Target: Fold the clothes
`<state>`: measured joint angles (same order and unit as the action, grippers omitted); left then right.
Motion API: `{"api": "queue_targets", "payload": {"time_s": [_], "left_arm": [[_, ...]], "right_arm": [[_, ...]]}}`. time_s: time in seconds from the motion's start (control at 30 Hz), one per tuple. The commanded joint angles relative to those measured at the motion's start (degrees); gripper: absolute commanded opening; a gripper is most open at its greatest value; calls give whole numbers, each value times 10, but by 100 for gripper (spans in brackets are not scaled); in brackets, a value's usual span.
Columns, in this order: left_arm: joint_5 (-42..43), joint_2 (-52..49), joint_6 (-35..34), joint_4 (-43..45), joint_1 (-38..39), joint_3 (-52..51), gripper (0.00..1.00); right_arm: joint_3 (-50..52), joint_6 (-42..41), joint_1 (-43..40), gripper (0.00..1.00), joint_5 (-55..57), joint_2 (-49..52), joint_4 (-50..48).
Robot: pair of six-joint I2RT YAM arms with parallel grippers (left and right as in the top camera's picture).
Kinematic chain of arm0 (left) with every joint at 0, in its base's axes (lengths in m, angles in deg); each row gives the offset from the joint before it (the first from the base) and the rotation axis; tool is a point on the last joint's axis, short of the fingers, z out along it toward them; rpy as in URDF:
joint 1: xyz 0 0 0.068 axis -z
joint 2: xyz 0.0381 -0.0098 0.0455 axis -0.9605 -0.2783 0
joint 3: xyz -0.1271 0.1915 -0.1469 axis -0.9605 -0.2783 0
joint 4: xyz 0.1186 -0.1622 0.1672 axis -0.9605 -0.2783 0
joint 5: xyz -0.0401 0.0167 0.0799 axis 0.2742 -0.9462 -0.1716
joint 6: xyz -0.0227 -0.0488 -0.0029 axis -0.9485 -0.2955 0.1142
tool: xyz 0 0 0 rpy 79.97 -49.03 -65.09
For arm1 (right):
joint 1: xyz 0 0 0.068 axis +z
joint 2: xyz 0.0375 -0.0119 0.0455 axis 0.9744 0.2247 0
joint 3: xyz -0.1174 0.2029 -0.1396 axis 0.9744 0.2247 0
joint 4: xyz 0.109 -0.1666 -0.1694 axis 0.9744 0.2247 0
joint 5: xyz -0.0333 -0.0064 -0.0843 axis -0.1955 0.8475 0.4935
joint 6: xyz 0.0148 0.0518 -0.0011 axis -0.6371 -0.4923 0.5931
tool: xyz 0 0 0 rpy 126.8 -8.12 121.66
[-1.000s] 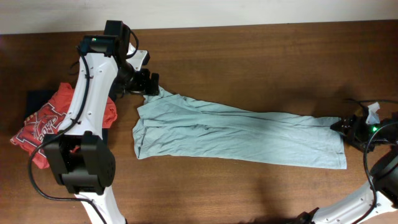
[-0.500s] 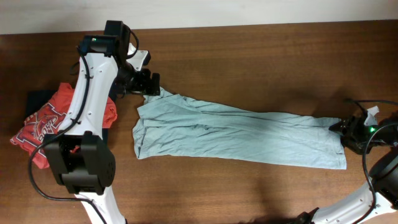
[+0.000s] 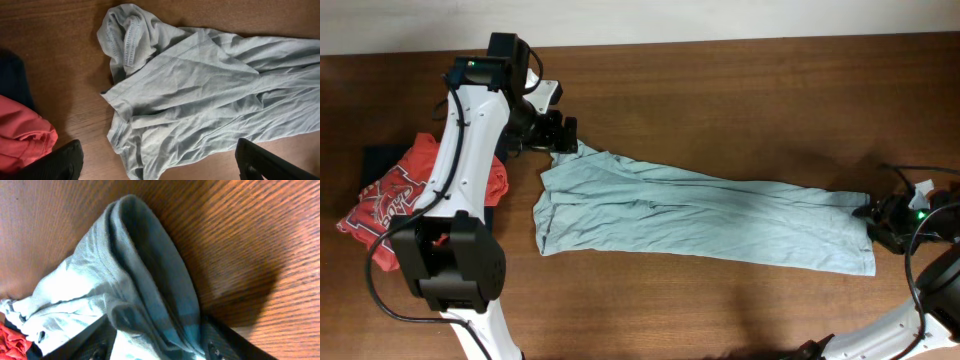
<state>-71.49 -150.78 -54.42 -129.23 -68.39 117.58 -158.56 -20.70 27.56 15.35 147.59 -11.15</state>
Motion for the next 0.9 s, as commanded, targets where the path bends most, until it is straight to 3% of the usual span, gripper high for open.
{"api": "queue_targets", "payload": {"time_s": [0.0, 0.1, 0.13, 0.17, 0.27, 0.47, 0.87], "left_arm": [[10, -3, 12, 2, 1, -1, 97], [10, -3, 12, 2, 1, -1, 97], [10, -3, 12, 2, 1, -1, 97], [10, -3, 12, 2, 1, -1, 97], [10, -3, 12, 0, 1, -1, 97], [10, -3, 12, -1, 1, -1, 97], [10, -3, 24, 0, 1, -1, 97]], "right_arm": [[56, -15, -5, 53, 144, 70, 2], [55, -15, -5, 50, 144, 70, 1], [54, -15, -5, 54, 144, 70, 2], [52, -16, -5, 71, 150, 70, 2], [43, -60, -13, 82, 246, 70, 21], [43, -74, -51, 82, 264, 70, 21], [85, 31, -56, 77, 89, 70, -25]]}}
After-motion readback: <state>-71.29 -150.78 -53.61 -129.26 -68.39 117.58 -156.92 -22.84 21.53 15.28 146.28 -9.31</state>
